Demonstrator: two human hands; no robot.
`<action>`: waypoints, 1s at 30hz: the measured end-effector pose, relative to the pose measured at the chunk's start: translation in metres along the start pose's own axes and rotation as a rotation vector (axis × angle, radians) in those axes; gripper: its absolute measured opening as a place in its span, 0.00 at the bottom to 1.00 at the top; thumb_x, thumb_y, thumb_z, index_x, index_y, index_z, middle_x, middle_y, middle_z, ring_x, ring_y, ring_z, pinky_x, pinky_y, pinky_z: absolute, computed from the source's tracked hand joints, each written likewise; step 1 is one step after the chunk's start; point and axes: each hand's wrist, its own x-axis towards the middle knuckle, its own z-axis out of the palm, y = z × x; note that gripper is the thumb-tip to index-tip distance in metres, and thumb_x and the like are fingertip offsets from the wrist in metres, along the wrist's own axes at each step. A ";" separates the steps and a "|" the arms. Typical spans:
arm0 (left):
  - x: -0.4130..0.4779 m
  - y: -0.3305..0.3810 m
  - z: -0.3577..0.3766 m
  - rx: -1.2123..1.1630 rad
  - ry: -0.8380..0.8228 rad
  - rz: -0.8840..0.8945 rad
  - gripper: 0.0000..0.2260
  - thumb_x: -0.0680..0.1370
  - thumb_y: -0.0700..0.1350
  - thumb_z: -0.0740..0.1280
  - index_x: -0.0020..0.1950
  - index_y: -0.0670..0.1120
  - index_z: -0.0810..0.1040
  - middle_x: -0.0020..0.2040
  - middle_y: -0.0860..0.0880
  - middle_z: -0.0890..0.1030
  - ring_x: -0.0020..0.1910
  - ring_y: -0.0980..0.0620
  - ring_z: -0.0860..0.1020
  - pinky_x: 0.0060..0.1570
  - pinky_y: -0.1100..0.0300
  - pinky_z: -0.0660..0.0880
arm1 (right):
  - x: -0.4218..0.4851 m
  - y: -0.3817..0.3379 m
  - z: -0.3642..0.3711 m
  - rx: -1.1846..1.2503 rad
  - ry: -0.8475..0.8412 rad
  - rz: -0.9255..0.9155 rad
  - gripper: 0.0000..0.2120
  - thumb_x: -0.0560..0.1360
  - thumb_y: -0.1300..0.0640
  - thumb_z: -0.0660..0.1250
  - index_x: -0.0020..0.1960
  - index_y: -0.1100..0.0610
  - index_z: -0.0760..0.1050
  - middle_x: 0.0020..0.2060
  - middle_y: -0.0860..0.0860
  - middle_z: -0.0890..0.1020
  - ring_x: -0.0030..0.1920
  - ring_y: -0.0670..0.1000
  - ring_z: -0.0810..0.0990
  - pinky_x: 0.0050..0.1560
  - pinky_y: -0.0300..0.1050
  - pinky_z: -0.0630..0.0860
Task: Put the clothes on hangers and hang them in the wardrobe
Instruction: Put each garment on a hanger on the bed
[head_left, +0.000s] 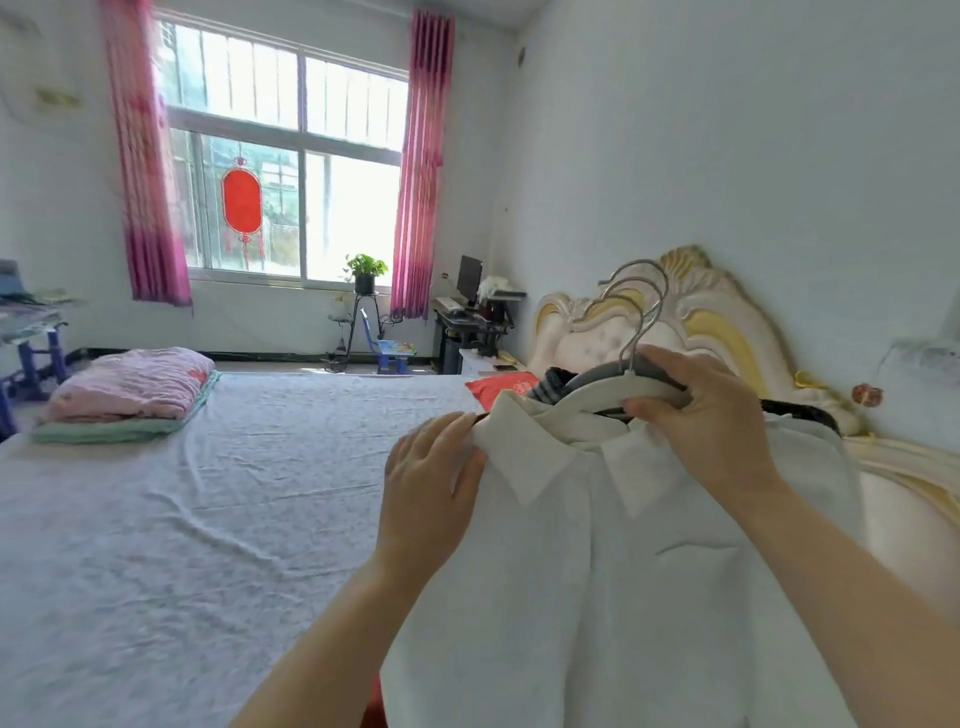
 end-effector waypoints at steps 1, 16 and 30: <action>0.000 -0.006 -0.021 0.024 0.002 0.006 0.15 0.76 0.49 0.61 0.59 0.45 0.77 0.58 0.48 0.79 0.58 0.49 0.75 0.60 0.54 0.65 | -0.002 -0.018 0.006 0.010 0.004 0.001 0.23 0.62 0.63 0.77 0.55 0.51 0.80 0.40 0.46 0.77 0.46 0.49 0.75 0.49 0.36 0.67; -0.088 -0.081 -0.299 0.341 0.010 -0.057 0.17 0.74 0.48 0.58 0.57 0.41 0.79 0.55 0.45 0.81 0.56 0.44 0.78 0.57 0.52 0.67 | -0.118 -0.244 0.117 0.331 -0.113 0.051 0.24 0.62 0.63 0.77 0.57 0.51 0.79 0.43 0.38 0.78 0.50 0.45 0.77 0.58 0.36 0.70; -0.285 -0.030 -0.489 0.509 -0.002 -0.342 0.15 0.74 0.44 0.62 0.57 0.39 0.79 0.55 0.43 0.80 0.56 0.41 0.77 0.57 0.42 0.71 | -0.296 -0.406 0.092 0.479 -0.248 -0.021 0.23 0.61 0.60 0.77 0.54 0.48 0.80 0.43 0.44 0.81 0.48 0.50 0.80 0.54 0.60 0.73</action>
